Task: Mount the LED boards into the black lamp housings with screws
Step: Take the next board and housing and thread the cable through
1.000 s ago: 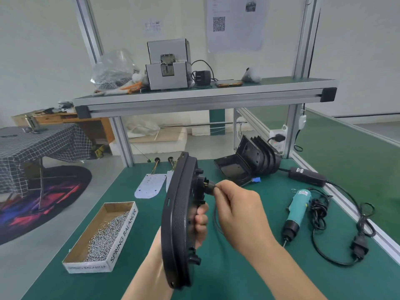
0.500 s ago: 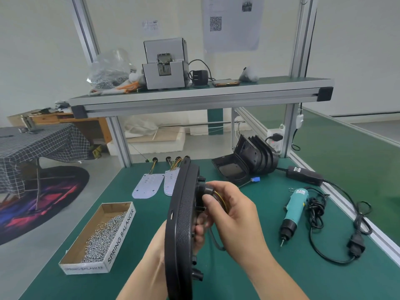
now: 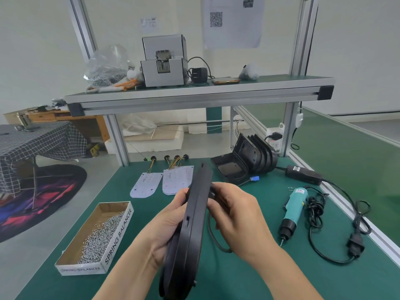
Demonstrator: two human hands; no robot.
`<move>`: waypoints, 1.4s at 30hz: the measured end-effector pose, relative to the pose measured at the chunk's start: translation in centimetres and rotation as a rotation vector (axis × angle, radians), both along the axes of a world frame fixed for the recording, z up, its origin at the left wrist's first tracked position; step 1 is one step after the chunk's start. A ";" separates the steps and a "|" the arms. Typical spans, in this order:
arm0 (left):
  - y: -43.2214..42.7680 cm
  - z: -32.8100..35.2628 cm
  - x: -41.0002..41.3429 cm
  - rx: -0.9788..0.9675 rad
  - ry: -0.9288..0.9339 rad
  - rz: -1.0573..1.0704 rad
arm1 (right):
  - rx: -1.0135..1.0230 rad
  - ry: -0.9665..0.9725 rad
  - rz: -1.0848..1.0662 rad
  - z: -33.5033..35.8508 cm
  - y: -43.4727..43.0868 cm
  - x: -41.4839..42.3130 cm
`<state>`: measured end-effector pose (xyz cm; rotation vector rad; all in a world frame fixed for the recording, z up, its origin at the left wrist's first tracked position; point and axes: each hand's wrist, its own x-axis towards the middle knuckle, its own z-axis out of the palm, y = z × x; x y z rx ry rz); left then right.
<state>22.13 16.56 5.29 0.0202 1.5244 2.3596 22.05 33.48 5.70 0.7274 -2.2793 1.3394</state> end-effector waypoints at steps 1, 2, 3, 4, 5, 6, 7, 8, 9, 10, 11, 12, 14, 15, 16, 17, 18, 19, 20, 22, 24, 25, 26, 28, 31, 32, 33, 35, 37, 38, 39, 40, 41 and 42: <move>-0.1 -0.3 -0.2 0.015 0.024 0.007 | 0.043 -0.010 0.015 0.1 0.3 -0.1; -0.3 -0.7 -0.4 0.040 0.036 0.005 | 0.082 -0.041 0.027 0.4 0.6 -0.3; -0.4 -1.0 -0.6 0.071 0.063 -0.004 | 0.085 -0.093 0.063 0.6 0.9 -0.4; -0.5 -1.0 -0.6 0.088 0.090 -0.001 | 0.081 -0.172 0.110 0.9 1.2 -0.4; -0.7 -1.1 -0.8 0.085 0.127 0.010 | 0.064 -0.220 0.140 1.0 1.7 -0.5; -0.8 -1.1 -1.1 0.063 0.157 0.040 | 0.037 -0.208 0.108 1.1 2.1 -0.3; -1.1 -1.1 -1.4 0.021 0.187 0.083 | -0.038 -0.176 0.025 1.2 2.6 -0.3; -1.3 -0.7 -1.5 -0.038 0.237 0.134 | -0.180 -0.179 -0.056 1.2 3.2 -0.3; -1.4 -0.6 -1.8 -0.121 0.283 0.186 | -0.366 -0.285 -0.065 1.5 3.7 0.0; -1.5 -0.2 -1.9 -0.203 0.330 0.220 | -0.488 -0.472 0.022 1.6 4.0 0.1; -1.6 0.1 -1.8 -0.274 0.379 0.229 | -0.546 -0.665 0.169 1.7 4.0 0.3; -1.4 0.4 -1.8 -0.340 0.424 0.223 | -0.531 -0.801 0.295 1.7 4.0 0.4; -1.0 0.8 -1.7 -0.465 0.513 0.211 | -0.471 -0.878 0.379 1.6 3.6 0.4; -0.8 0.8 -1.6 -0.512 0.559 0.203 | -0.493 -0.864 0.367 1.6 3.5 0.4; -0.6 0.9 -1.5 -0.546 0.598 0.189 | -0.550 -0.834 0.338 1.6 3.4 0.3; -0.5 0.8 -1.5 -0.572 0.627 0.178 | -0.597 -0.813 0.303 1.6 3.4 0.3; -0.4 0.7 -1.4 -0.588 0.646 0.172 | -0.615 -0.791 0.287 1.4 3.6 0.1; -0.3 0.6 -1.4 -0.594 0.662 0.169 | -0.588 -0.759 0.271 1.5 3.5 0.2; -0.3 0.5 -1.3 -0.596 0.683 0.164 | -0.538 -0.722 0.261 1.4 3.3 0.4; 0.1 0.2 -1.2 -0.613 0.743 0.152 | -0.479 -0.636 0.177 1.0 2.8 0.9; 0.5 0.0 -1.1 -0.648 0.782 0.166 | -0.453 -0.535 0.044 0.4 2.4 1.1; 0.7 -0.2 -1.1 -0.661 0.794 0.186 | -0.436 -0.486 -0.005 0.3 2.3 1.2; 0.8 -0.3 -1.0 -0.666 0.799 0.204 | -0.418 -0.444 -0.031 0.1 2.2 1.3; 0.9 -0.6 -1.0 -0.661 0.796 0.222 | -0.390 -0.391 -0.053 -0.1 2.0 1.4; 1.0 -1.0 -0.9 -0.672 0.795 0.256 | -0.361 -0.330 -0.056 -0.4 1.9 1.4; 1.1 -1.1 -0.8 -0.679 0.796 0.267 | -0.350 -0.315 -0.058 -0.5 2.0 1.3; 1.2 -1.2 -0.9 -0.688 0.798 0.274 | -0.340 -0.304 -0.063 -0.5 2.0 1.2; 1.4 -1.2 -1.1 -0.706 0.794 0.275 | -0.325 -0.299 -0.063 -0.7 2.2 0.9; 1.4 -1.2 -1.6 -0.726 0.791 0.270 | -0.335 -0.309 -0.052 -0.9 2.3 0.2; 1.5 -1.2 -1.9 -0.734 0.785 0.275 | -0.348 -0.321 -0.049 -1.0 2.3 -0.3; 1.5 -1.2 -2.2 -0.735 0.774 0.290 | -0.360 -0.338 -0.054 -1.2 2.3 -0.9; 1.6 -1.4 -2.7 -0.730 0.753 0.314 | -0.373 -0.362 -0.062 -1.5 2.3 -1.5; 1.7 -1.6 -3.2 -0.721 0.715 0.351 | -0.395 -0.405 -0.064 -2.0 2.3 -2.2; 1.8 -1.9 -3.7 -0.708 0.658 0.399 | -0.425 -0.460 -0.052 -2.5 2.3 -2.7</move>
